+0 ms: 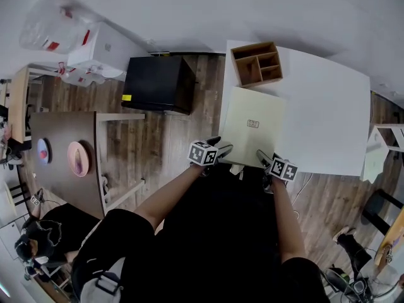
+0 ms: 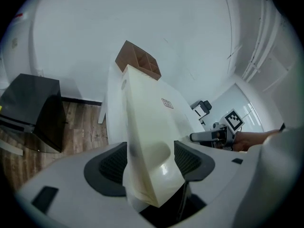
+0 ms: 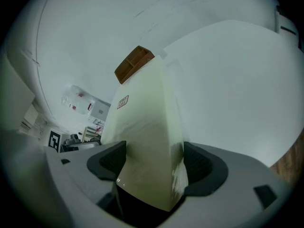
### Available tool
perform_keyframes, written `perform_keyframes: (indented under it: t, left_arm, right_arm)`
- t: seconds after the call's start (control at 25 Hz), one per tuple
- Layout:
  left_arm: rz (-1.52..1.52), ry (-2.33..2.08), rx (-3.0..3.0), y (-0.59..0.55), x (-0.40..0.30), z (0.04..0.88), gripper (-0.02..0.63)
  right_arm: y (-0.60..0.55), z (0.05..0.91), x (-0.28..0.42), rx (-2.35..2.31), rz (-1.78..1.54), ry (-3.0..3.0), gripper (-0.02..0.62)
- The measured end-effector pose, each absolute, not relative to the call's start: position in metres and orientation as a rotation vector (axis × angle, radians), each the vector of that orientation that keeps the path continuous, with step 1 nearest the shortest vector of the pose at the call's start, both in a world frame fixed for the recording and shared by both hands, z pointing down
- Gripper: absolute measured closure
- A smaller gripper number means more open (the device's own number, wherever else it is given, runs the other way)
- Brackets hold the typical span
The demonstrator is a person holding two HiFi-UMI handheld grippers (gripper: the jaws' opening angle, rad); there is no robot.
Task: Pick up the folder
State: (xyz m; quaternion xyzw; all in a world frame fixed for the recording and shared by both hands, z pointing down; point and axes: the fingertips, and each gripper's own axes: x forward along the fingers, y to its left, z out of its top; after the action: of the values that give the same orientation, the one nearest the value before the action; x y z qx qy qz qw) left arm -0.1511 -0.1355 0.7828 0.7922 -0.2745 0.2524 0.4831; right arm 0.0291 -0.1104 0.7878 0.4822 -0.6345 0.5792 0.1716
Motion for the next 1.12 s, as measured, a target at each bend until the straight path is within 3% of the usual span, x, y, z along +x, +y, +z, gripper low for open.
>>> perform_keyframes:
  t: [0.68, 1.12]
  left_arm:
    - [0.615, -0.646, 1.898, -0.141, -0.147, 0.787, 0.301]
    - [0.605, -0.721, 1.971, -0.136, -0.157, 0.763, 0.301]
  right_arm:
    - [-0.114, 0.791, 0.029, 1.361, 1.641, -1.901, 0.241]
    - [-0.130, 0.752, 0.016, 1.367, 1.336, -2.055, 0.241]
